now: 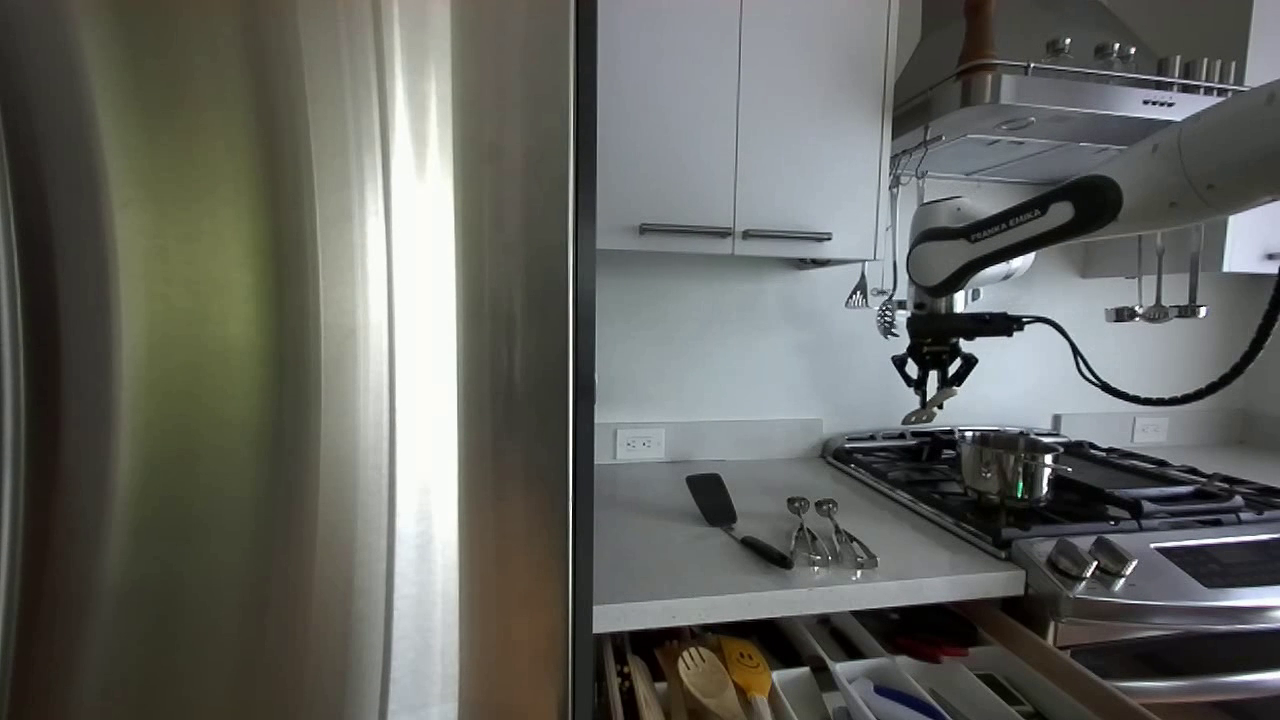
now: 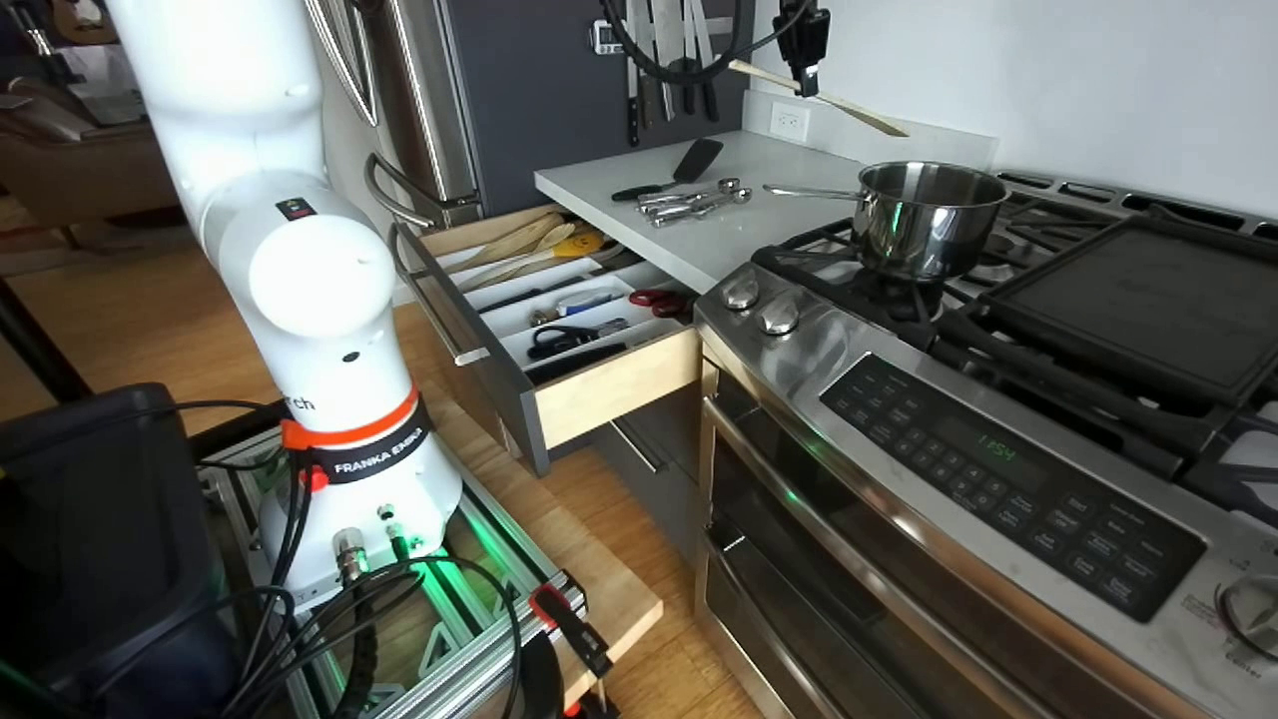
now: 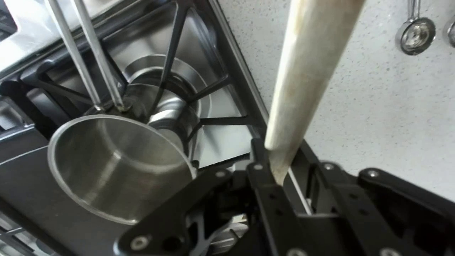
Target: Use the wooden spatula to stir the contents in the silver pot
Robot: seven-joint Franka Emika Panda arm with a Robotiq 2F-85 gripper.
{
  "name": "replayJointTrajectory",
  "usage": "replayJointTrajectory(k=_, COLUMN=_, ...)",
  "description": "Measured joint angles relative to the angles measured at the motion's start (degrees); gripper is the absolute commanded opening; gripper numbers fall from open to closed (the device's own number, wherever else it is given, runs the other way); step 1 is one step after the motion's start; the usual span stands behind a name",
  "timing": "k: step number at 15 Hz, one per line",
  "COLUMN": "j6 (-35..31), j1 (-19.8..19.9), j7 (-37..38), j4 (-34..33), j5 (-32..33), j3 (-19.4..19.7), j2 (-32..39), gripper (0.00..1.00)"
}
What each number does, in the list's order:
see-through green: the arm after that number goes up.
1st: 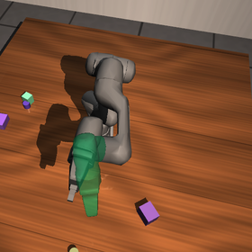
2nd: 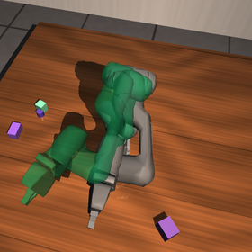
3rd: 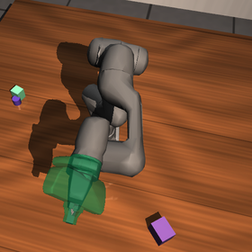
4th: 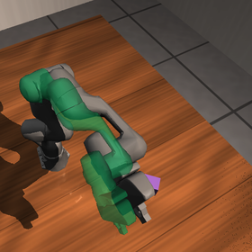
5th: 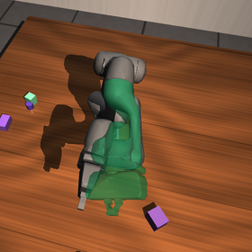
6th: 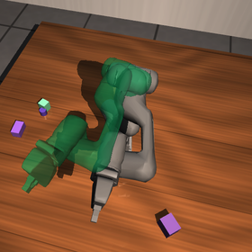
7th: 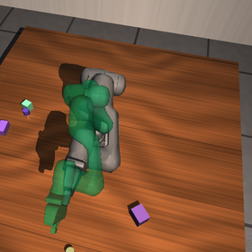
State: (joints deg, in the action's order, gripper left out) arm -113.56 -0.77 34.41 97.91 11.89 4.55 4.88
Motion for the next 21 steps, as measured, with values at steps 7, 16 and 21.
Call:
replayJointTrajectory(k=7, j6=-16.25, j1=-0.28, j7=-0.11, j4=9.19, j5=2.03, j3=-1.92, j2=1.03, gripper=0.06)
replayJointTrajectory(k=16, j6=-41.1, j1=-0.74, j7=-0.16, j4=22.39, j5=10.07, j3=-1.6, j2=3.83, gripper=0.06)
replayJointTrajectory(k=21, j6=-44.31, j1=-0.76, j7=-3.03, j4=24.4, j5=8.74, j3=-1.09, j2=5.61, gripper=0.24)
